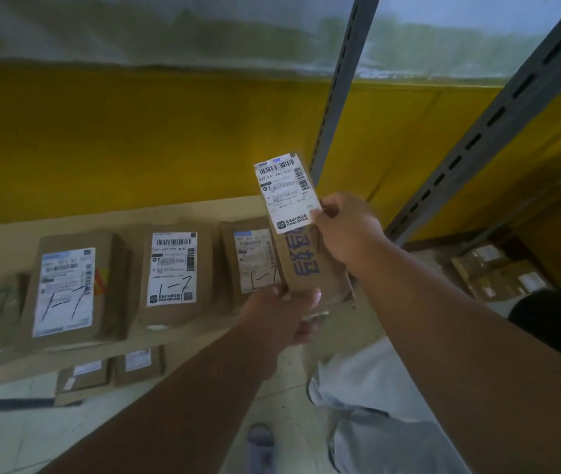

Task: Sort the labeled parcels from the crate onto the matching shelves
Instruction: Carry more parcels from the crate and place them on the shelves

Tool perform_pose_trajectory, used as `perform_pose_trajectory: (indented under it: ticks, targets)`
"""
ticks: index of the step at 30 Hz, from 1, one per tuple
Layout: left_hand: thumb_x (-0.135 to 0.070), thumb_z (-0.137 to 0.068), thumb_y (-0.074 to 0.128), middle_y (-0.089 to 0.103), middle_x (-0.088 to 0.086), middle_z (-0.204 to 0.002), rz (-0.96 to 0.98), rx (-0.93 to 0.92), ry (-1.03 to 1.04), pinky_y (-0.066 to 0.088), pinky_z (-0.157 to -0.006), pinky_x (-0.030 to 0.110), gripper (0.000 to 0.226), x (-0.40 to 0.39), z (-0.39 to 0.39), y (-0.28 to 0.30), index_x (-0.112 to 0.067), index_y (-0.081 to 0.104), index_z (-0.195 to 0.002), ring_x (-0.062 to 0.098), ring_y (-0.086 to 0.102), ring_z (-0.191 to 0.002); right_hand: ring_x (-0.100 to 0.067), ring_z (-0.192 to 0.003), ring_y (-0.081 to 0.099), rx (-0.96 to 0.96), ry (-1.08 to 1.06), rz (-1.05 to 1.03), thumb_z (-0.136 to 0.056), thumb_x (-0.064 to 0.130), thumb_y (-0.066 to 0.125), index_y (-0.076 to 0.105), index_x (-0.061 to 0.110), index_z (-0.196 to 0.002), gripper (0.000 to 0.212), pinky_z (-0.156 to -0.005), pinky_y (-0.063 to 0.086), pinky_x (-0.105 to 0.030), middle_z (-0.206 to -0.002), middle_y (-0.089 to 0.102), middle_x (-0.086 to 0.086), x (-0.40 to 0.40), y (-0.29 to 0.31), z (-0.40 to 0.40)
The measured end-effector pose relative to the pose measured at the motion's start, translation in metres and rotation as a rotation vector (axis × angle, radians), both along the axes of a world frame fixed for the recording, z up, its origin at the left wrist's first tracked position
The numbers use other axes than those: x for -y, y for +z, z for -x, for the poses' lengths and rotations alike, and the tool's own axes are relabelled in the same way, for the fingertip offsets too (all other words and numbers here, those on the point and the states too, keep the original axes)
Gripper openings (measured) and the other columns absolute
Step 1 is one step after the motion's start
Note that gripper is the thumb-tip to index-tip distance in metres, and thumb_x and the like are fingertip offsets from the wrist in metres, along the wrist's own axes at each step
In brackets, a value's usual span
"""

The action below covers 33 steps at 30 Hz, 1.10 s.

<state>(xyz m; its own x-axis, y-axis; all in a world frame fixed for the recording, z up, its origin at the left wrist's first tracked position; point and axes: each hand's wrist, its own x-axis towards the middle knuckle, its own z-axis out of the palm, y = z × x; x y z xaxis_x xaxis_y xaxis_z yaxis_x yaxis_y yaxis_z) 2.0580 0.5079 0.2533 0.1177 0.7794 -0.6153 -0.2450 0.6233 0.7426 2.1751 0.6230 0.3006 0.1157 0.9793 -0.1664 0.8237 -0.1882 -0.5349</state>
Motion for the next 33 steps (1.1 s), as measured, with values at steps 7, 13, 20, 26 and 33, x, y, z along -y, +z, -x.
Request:
perform_pose_trajectory:
  ticks: [7, 13, 20, 26, 33]
  targets:
    - [-0.024, -0.088, 0.075, 0.072, 0.005, -0.093, -0.005, 0.026, -0.057, 0.062, -0.076, 0.037, 0.027, -0.011, -0.008, 0.003, -0.013, 0.068, -0.113, 0.02, 0.069, -0.07, -0.009, -0.067, 0.053, 0.054, -0.047, -0.053, -0.102, 0.036, 0.052, 0.059, 0.022, -0.124, 0.027, -0.048, 0.033, -0.023, -0.104, 0.066, 0.001, -0.003, 0.009, -0.008]
    - [-0.025, -0.087, 0.076, 0.075, 0.006, -0.096, 0.029, -0.074, -0.097, 0.063, -0.076, 0.037, 0.021, -0.028, -0.004, -0.016, -0.015, 0.07, -0.105, 0.023, 0.072, -0.075, -0.024, -0.092, 0.063, 0.017, -0.124, 0.052, -0.099, 0.03, 0.057, 0.059, 0.022, -0.126, 0.028, -0.069, 0.051, -0.031, -0.114, 0.066, -0.006, -0.02, -0.017, -0.007]
    - [-0.021, -0.088, 0.075, 0.075, 0.011, -0.092, -0.013, -0.262, -0.081, 0.064, -0.07, 0.034, 0.007, -0.041, 0.006, -0.04, -0.02, 0.069, -0.085, 0.022, 0.073, -0.073, -0.019, -0.092, 0.062, -0.072, -0.141, 0.072, -0.097, 0.024, 0.061, 0.061, 0.022, -0.128, 0.03, -0.072, 0.049, -0.027, -0.113, 0.069, -0.002, -0.028, -0.051, -0.005]
    - [-0.026, -0.089, 0.073, 0.077, 0.011, -0.086, -0.045, -0.372, -0.11, 0.063, -0.077, 0.042, 0.011, -0.051, 0.004, -0.047, -0.023, 0.068, -0.079, 0.026, 0.076, -0.084, -0.017, -0.087, 0.06, 0.015, -0.056, 0.053, -0.098, 0.023, 0.058, 0.058, 0.025, -0.131, 0.034, -0.055, 0.04, -0.021, -0.113, 0.069, 0.0, -0.032, -0.061, -0.004]
    - [-0.049, -0.079, 0.068, 0.076, 0.005, -0.078, -0.091, -0.511, -0.178, 0.062, -0.081, 0.045, 0.034, -0.047, 0.004, -0.042, -0.017, 0.073, -0.092, 0.025, 0.075, -0.082, -0.022, -0.097, 0.055, 0.031, -0.004, -0.013, -0.095, 0.029, 0.061, 0.046, 0.023, -0.141, 0.048, -0.06, 0.043, -0.024, -0.133, 0.049, -0.005, 0.008, -0.044, -0.002]
